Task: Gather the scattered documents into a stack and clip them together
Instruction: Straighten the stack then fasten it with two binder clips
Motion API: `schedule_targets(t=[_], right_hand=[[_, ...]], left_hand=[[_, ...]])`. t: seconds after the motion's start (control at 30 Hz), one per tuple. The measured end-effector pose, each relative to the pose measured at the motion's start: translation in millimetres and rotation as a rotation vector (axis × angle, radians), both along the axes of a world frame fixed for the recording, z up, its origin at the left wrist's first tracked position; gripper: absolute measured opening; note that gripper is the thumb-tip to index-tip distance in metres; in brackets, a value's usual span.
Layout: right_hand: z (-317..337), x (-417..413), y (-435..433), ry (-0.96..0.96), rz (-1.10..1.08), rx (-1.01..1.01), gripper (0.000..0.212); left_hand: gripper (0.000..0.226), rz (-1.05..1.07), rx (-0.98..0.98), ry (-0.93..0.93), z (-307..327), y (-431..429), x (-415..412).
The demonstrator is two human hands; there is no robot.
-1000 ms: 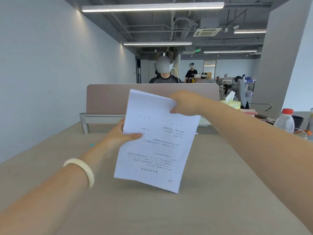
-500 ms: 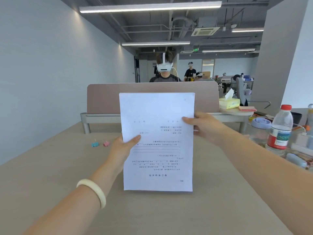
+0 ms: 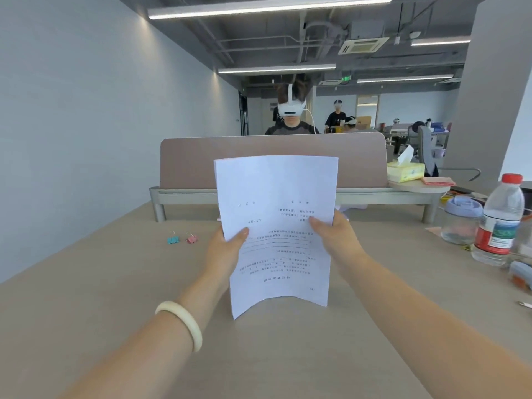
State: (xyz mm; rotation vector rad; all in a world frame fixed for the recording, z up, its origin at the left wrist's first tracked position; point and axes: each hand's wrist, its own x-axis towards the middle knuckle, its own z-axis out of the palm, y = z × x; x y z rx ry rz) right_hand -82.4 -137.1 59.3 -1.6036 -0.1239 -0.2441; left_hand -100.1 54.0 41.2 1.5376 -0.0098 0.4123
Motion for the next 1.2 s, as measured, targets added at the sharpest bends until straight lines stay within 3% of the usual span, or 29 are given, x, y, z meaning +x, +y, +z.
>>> schedule_targets(t=[0.2, 0.37, 0.43, 0.53, 0.63, 0.7, 0.77, 0.83, 0.9, 1.03, 1.1, 1.2], right_hand=[[12, -6, 1, -0.014, -0.007, 0.027, 0.033], [-7, -10, 9, 0.064, -0.022, -0.008, 0.032], [3, -6, 5, 0.034, -0.05, -0.082, 0.032], [26, 1, -3, -0.042, -0.079, -0.268, 0.031], [61, 4, -2, -0.174, -0.101, -0.623, 0.03], [81, 3, 5, -0.263, -0.058, -0.899, 0.028], [92, -2, 14, -0.306, -0.008, -1.126, 0.029], [93, -4, 20, -0.316, 0.034, -1.252, 0.031], [88, -6, 22, -0.311, 0.065, -1.308, 0.032], [72, 0, 0, -0.211, 0.096, -1.272, 0.008], [66, 5, -25, -0.129, 0.054, -1.186, 0.02], [57, 6, -56, -0.034, 0.051, -0.734, 0.03]], left_hand=[[0.022, 0.007, 0.008, 0.002, 1, 9, 7], [0.012, -0.04, -0.004, 0.05, -12, 9, 2], [0.032, -0.017, 0.029, 0.041, -4, 20, 5], [0.082, 0.123, 0.051, -0.1, 25, 40, 6], [0.1, 0.217, 0.209, -0.285, 70, 54, -5], [0.092, 0.111, 0.383, -0.253, 94, 57, -10], [0.059, -0.061, 0.513, -0.126, 98, 57, -12], [0.029, -0.146, 0.499, -0.018, 85, 56, -14], [0.025, -0.211, 0.376, -0.011, 63, 57, -12], [0.024, -0.219, 0.135, -0.018, 30, 64, -6], [0.023, -0.221, 0.1, -0.003, 22, 74, -3], [0.018, -0.22, 0.049, -0.01, 18, 89, 0]])
